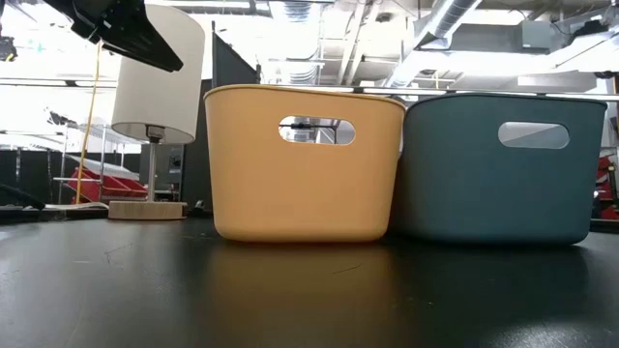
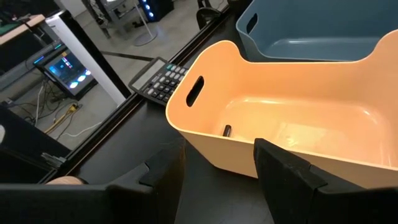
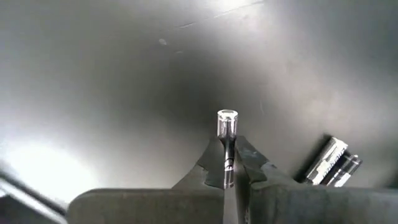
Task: Sort batteries
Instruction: Put the left silver battery into the blue bin
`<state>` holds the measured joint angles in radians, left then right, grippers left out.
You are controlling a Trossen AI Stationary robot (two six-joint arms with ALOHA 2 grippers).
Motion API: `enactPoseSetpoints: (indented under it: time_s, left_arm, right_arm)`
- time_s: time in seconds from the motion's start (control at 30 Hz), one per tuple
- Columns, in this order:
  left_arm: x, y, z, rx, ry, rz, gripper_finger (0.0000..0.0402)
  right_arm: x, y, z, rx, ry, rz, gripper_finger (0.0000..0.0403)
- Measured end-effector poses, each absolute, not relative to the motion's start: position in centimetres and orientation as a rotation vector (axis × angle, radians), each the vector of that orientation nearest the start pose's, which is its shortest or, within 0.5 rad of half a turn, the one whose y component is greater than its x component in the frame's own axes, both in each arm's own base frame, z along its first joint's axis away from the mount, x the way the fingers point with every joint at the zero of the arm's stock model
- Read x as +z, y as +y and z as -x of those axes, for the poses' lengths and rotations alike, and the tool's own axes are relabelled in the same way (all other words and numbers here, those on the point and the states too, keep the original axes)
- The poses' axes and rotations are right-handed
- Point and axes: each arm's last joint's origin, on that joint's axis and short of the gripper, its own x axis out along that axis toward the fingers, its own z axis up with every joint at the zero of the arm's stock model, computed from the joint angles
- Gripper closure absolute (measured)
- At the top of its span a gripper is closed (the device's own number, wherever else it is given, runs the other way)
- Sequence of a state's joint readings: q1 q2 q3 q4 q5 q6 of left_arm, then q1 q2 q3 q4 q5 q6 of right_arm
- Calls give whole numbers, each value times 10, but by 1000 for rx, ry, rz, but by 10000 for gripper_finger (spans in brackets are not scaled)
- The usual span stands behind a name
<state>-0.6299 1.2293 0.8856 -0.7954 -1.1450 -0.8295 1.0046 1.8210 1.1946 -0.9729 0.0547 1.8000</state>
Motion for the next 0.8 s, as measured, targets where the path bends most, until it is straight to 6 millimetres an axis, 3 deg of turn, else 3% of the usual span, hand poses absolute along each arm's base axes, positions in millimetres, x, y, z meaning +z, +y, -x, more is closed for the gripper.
enactPoseSetpoints:
  time_s: [0.2,0.43,0.53,0.7,0.8]
  left_arm:
    - [254,-106,-190,687,464,-113,217]
    - [254,-106,-190,687,464,-112,217]
    - [254,-106,-190,687,463,-112,217]
    - [254,-106,-190,684,469,-140,217]
    - [256,-105,-189,689,456,-142,217]
  right_arm:
    - [192,270,-185,-532,1377,-481,392]
    - [233,257,-207,-529,1272,-284,402]
    - [235,252,-214,-519,1275,-271,398]
    - [230,253,-214,-501,1242,-239,347]
    - [234,239,-220,-555,1171,-134,299]
